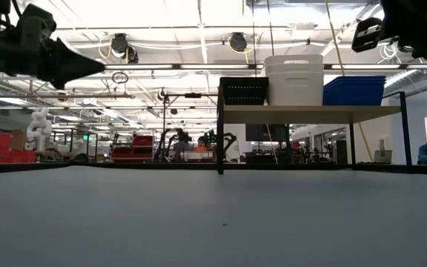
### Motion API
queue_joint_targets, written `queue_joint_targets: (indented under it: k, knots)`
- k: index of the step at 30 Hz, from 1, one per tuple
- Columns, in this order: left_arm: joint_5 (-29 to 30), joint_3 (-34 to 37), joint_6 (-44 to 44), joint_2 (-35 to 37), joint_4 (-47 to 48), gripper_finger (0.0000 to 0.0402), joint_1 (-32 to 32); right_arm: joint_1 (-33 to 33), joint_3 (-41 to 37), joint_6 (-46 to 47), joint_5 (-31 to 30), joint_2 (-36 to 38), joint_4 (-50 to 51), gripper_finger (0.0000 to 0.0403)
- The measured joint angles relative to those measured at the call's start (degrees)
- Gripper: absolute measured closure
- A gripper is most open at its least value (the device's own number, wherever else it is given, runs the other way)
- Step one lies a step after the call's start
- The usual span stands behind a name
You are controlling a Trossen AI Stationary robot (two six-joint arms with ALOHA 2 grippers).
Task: Stack baskets on shelf by color
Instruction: Return to Home Position
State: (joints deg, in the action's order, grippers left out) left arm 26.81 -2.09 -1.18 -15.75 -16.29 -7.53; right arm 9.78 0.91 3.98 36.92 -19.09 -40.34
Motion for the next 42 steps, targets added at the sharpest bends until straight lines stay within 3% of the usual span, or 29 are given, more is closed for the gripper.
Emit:
queue_joint_targets:
  k: [3, 14, 19, 25, 31, 33, 35, 38, 40, 42]
  knots:
    - [3.13, 0.0, -0.24, 3.11, 2.54, 0.0378, 0.04, 0.0, -0.01, 2.03, -2.6, -0.27, 1.14, 0.0403]
    - [5.49, -0.02, -0.07, 10.17, 13.84, 0.0378, -1.62, 0.33, -0.04, 3.08, -2.25, 0.13, -0.06, 0.0403]
    - [3.73, -0.02, 0.82, 10.3, 11.49, 0.0378, -2.32, 5.07, -0.04, 2.15, -0.36, 1.91, 2.79, 0.0403]
    - [3.19, -0.27, 0.33, 9.57, 17.44, 0.0378, -3.63, 11.47, -0.04, 1.5, 5.12, 2.72, 5.79, 0.0403]
    - [3.21, -0.33, 2.41, 7.02, 17.68, 0.0378, -3.89, 12.75, -0.04, -0.59, 5.53, 2.39, 12.44, 0.0403]
    - [2.83, -0.32, 2.97, 6.28, 17.6, 0.0378, -3.86, 12.58, -0.04, -2.14, 8.2, 2.15, 14.51, 0.0403]
    - [-2.1, 0.2, 3.18, 5.58, 15.99, 0.0378, -3.85, 12.5, -0.04, -3.37, 16.09, 1.96, 15.61, 0.0403]
    - [-16.8, 1.51, -1.11, 5.24, 10.47, 0.0378, -3.87, 12.48, -0.04, -4.47, 27.25, 1.7, 15.34, 0.0403]
    - [-20.75, 1.51, -3.73, 4.94, 7.12, 0.0378, -3.9, 12.5, -0.04, -5.69, 27.36, 1.68, 15.37, 0.0403]
    - [-19.88, 1.46, -4.82, 4.95, 7.09, 0.0378, -3.61, 12.71, -0.04, -7.1, 26.05, 1.6, 15.34, 0.0403]
